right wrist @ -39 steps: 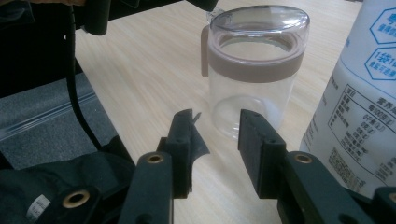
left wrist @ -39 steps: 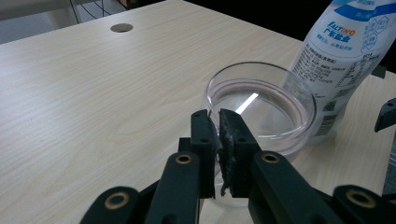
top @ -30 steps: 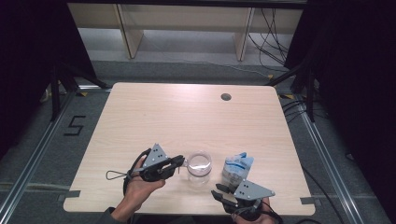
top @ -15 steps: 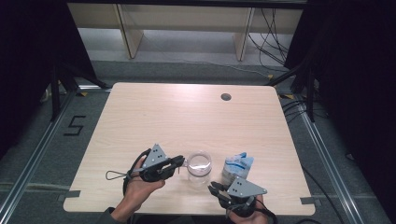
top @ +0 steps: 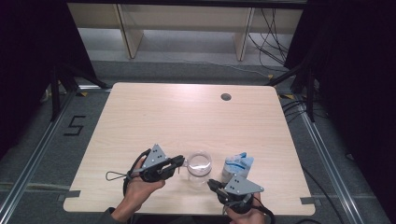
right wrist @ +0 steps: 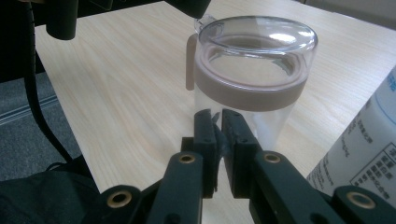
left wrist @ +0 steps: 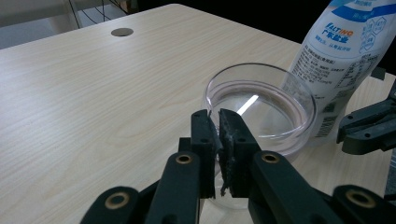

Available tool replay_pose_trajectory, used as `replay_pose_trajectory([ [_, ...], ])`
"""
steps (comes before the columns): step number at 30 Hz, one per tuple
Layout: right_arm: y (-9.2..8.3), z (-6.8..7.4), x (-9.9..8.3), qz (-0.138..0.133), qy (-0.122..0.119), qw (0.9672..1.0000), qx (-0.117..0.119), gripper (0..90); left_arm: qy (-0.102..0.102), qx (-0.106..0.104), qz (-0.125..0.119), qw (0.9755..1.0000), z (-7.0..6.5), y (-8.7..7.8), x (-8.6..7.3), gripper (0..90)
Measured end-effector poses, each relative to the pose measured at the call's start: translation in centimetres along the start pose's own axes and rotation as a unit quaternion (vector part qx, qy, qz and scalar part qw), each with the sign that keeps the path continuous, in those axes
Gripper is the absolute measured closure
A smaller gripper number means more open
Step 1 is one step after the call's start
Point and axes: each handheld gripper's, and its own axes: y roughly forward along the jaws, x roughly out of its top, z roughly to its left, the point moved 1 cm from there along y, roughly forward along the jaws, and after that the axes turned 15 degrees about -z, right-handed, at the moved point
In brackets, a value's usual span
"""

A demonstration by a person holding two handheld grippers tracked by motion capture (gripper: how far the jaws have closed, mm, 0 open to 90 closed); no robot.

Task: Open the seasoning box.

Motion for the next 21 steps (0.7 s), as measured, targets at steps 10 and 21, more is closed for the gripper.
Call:
replay_pose_trajectory([
  [10, 0.49, 0.14, 0.14, 0.002, 0.004, 1.0000, -0.007, 86.9, -0.005, 0.000, -0.003, 1.0000, 0.07, -0.01, -0.07, 84.1],
  [21, 0.77, 0.03, 0.16, -0.001, -0.004, 0.9999, -0.012, 87.1, -0.008, 0.002, -0.004, 1.0000, 0.09, -0.05, -0.13, 84.1],
])
